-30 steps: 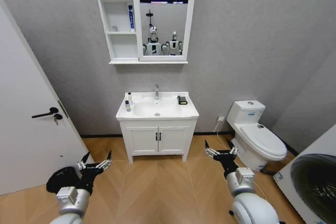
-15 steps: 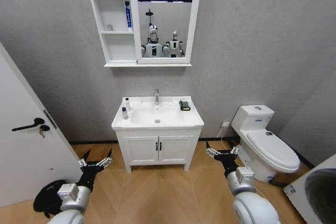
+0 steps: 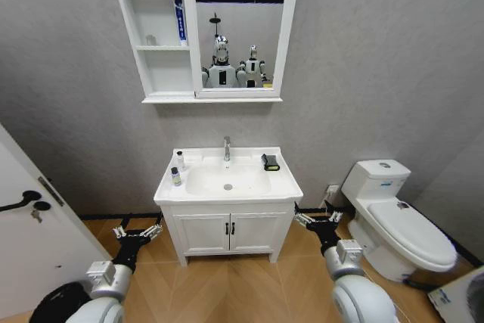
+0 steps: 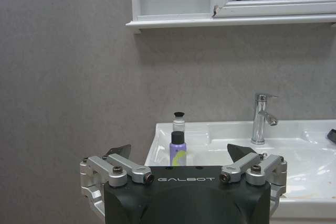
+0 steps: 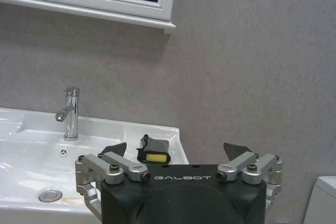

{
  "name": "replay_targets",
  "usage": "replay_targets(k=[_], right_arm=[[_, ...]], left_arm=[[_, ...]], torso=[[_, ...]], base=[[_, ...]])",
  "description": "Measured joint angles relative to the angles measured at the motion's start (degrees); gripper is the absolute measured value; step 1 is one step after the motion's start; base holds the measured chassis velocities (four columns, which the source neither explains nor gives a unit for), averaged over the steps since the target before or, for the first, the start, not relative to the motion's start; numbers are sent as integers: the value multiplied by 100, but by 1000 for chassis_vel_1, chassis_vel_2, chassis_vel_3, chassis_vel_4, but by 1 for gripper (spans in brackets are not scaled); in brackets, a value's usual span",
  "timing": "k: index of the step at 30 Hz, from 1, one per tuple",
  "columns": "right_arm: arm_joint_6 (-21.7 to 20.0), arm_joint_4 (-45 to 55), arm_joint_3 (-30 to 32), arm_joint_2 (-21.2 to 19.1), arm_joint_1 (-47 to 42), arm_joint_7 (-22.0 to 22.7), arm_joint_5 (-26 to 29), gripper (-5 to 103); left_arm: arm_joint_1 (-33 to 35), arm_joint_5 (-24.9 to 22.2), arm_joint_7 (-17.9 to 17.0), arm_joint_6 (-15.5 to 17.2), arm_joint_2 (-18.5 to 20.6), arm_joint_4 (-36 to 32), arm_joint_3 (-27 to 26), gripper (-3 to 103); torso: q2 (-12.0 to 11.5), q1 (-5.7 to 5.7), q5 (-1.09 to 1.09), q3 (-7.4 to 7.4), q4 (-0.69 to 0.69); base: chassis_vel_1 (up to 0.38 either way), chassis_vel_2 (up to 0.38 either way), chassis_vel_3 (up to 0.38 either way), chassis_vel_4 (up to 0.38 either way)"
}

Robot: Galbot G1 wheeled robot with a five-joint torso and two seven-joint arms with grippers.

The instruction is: Move facial cleanser and shampoo from washbasin to cabinet, then wipe washbasin with towel.

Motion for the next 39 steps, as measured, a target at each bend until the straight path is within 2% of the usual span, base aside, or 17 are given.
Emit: replay_targets(k=[2, 5, 11, 13, 17, 22, 28, 39], right_arm=[[9, -13, 3, -8, 16, -8, 5, 100], [12, -34, 3, -15, 30, -20, 6, 100], [58, -102, -15, -12, 46, -28, 7, 100], [132, -158, -35, -10, 91, 9, 54, 100], [139, -183, -10, -27, 151, 33, 104, 100], [85, -286, 84, -155, 333, 55, 221, 100], [-35, -514, 155, -362, 728, 92, 425, 100], [-33, -796, 220, -386, 874, 97, 476, 100]], left_arm=[[-5, 34, -7, 6, -6, 1, 23, 100], [-4, 73, -15, 11, -30, 0, 61, 100], [-38, 171, -33, 15, -71, 61, 163, 100], [-123, 200, -81, 19, -62, 161, 225, 100], [-227, 234, -104, 24, -24, 322, 304, 100], [-469, 239, -103, -32, -4, 722, 469, 100], [-984, 469, -114, -112, 82, 1454, 726, 100], [-1989, 445, -261, -155, 237, 2687, 1053, 100]], torso=[[0, 1, -6, 0, -3], [-1, 1, -1, 0, -1], [-1, 1, -5, 0, -2], [-1, 2, 1, 1, 1], [-2, 6, -4, 1, 1], [-2, 3, -5, 1, -4], [1, -4, -3, -1, 1], [-1, 2, -2, 1, -2]], base=[[-218, 203, 199, -210], [-230, 226, 220, -221], [-208, 215, 213, -201], [-206, 200, 196, -200], [-141, 169, 136, -107], [-50, 49, -17, -17], [50, -27, -49, 30], [0, 0, 0, 0]])
